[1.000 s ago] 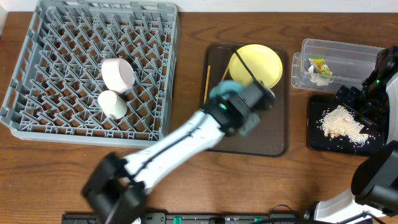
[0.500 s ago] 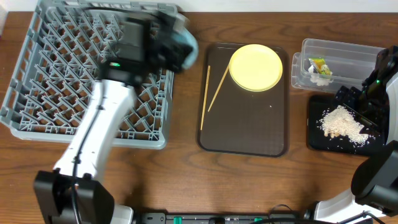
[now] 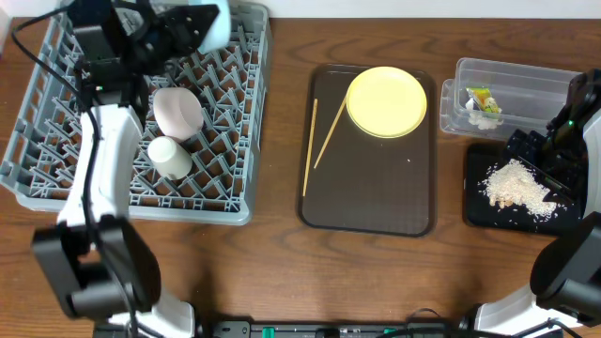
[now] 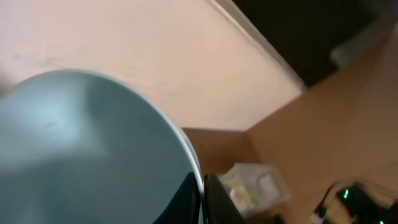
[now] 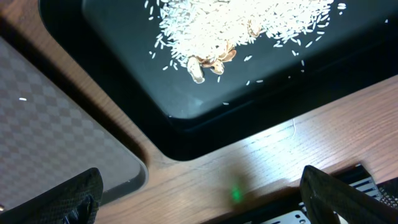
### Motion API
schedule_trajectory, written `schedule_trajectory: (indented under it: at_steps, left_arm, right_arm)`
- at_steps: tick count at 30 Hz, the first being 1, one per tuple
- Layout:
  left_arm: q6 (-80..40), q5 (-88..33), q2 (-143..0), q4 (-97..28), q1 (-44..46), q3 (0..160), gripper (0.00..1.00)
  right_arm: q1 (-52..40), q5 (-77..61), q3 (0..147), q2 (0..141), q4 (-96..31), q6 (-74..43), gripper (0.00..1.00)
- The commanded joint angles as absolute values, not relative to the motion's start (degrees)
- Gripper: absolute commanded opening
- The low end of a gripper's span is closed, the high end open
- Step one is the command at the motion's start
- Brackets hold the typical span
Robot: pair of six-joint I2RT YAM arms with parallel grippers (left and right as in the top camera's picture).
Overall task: Sort waste into correct bins and load items into the dishwasher
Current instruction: 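Lower the light-blue bowl into the rack's upper row with the left gripper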
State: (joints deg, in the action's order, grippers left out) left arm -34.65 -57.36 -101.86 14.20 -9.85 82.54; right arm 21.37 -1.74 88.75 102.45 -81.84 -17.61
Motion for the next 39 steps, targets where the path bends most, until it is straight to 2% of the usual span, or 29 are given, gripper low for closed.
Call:
schedule_trajectory:
  at_steps: [1,5,11,39]
  left_arm:
    - [-49.01,-60.01,-105.43,20.78,-11.88,83.40,0.06]
    - [-57.52,-60.01,-109.65,27.44,-12.60,83.40,0.06]
    - [-60.58,-60.90,-114.98,27.55,-12.60,83.40,0.06]
    - [-60.34,-59.99,-120.25,27.09,-17.78,82.96,0.06]
  right_arm:
    - [21.41,-1.98,88.82,101.10,-81.82,-18.39,0.99]
    - [21.41,-1.98,88.82,101.10,-81.82,-18.39,0.99]
    - [21.41,-1.96,88.82,101.10,-81.87,-18.37,0.99]
    - [21.41,-1.96,88.82,101.10,-81.89,-18.39,0.99]
